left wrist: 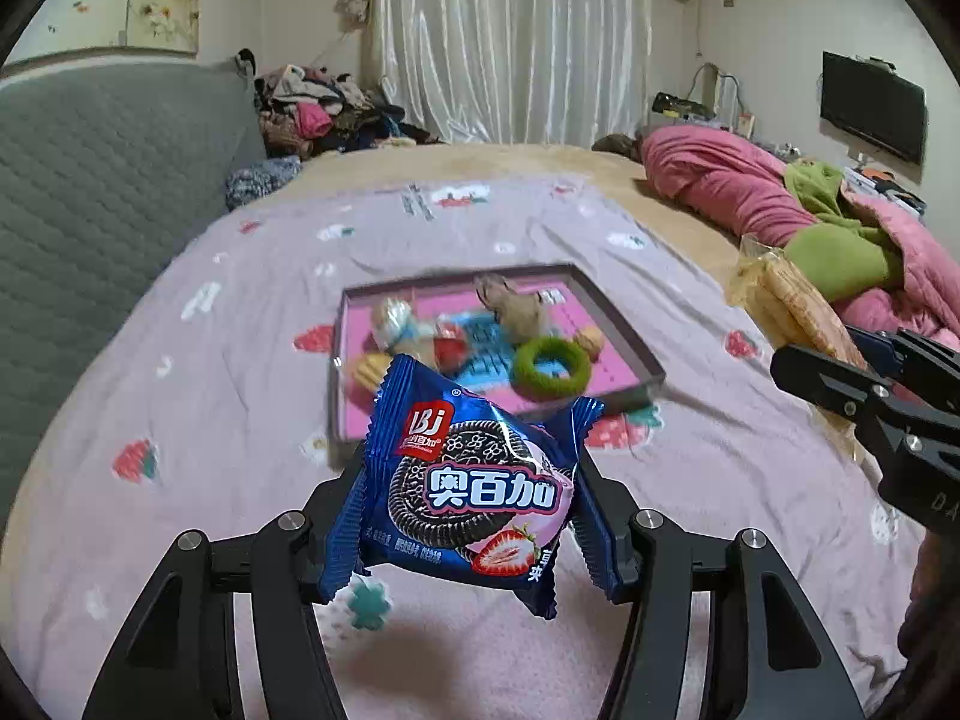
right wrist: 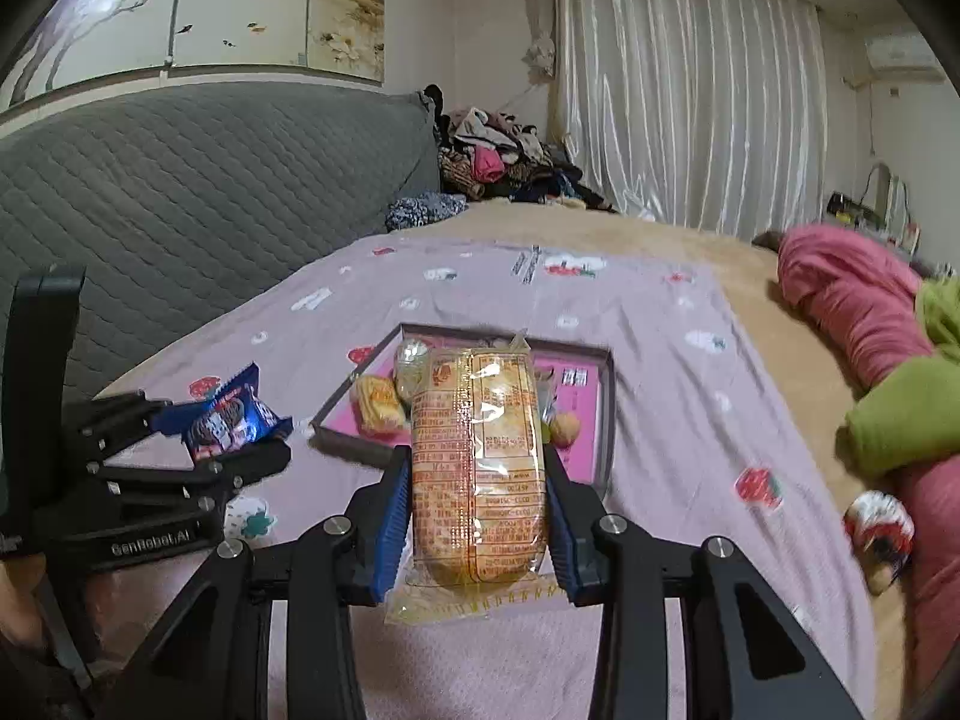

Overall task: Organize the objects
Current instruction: 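Lift the Oreo packet and bread loaf with both tools over the tray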

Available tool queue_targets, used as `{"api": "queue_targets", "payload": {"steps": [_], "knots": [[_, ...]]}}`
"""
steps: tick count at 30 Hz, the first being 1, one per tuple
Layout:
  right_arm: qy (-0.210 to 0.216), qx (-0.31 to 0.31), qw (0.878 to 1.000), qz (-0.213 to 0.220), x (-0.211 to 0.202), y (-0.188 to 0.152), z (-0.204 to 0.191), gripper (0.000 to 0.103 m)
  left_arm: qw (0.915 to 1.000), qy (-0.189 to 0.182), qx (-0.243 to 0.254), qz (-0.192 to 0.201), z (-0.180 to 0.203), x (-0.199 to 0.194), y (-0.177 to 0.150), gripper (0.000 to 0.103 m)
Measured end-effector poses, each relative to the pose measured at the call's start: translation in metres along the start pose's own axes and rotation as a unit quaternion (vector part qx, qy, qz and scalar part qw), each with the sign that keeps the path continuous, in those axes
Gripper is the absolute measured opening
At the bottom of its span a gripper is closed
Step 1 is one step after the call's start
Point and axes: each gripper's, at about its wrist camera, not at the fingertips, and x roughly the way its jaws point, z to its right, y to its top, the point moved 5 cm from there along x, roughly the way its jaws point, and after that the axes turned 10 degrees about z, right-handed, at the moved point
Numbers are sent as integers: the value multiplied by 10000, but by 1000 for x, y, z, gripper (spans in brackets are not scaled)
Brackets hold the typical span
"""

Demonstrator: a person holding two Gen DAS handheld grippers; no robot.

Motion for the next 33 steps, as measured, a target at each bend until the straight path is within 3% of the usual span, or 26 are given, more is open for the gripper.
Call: {"api": "queue_targets", "payload": {"steps": [10,20,26,33], "knots": [[-45,-384,9984,401,-1,64,-12,40,9984,176,114,516,-16,-7,76,62],[-46,-448,9953,861,17,121,-12,40,9949,255,131,966,-13,16,130,62],[19,-73,9940,1087,45,129,0,40,9933,512,29,1040,-18,49,130,62],[88,160,9923,1223,86,99,6,40,9925,661,-205,1010,-28,93,101,62]]}}
